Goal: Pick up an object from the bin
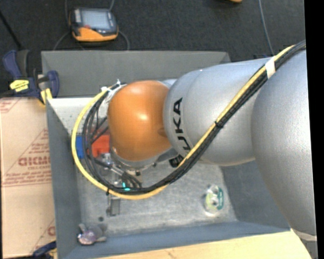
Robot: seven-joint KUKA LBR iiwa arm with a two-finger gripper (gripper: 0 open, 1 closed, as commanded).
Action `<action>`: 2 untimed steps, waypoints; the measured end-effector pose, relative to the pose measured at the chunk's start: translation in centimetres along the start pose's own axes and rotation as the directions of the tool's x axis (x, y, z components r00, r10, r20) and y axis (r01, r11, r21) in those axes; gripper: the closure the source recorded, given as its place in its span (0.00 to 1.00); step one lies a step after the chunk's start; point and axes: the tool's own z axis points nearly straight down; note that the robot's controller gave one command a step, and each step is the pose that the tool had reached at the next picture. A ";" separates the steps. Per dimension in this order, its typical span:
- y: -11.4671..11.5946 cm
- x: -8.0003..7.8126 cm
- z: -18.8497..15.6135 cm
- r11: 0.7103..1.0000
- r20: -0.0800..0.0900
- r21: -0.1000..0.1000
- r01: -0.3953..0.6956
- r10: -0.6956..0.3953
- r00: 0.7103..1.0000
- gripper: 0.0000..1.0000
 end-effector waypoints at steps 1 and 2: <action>2.0 1.2 12.1 0.813 0.004 0.003 0.582 -0.582 0.813 0.00; 2.0 1.2 12.0 0.816 0.006 0.002 0.578 -0.578 0.816 1.00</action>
Offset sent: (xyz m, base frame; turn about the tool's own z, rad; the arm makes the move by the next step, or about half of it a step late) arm -0.0131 0.0203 -0.1200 -0.6218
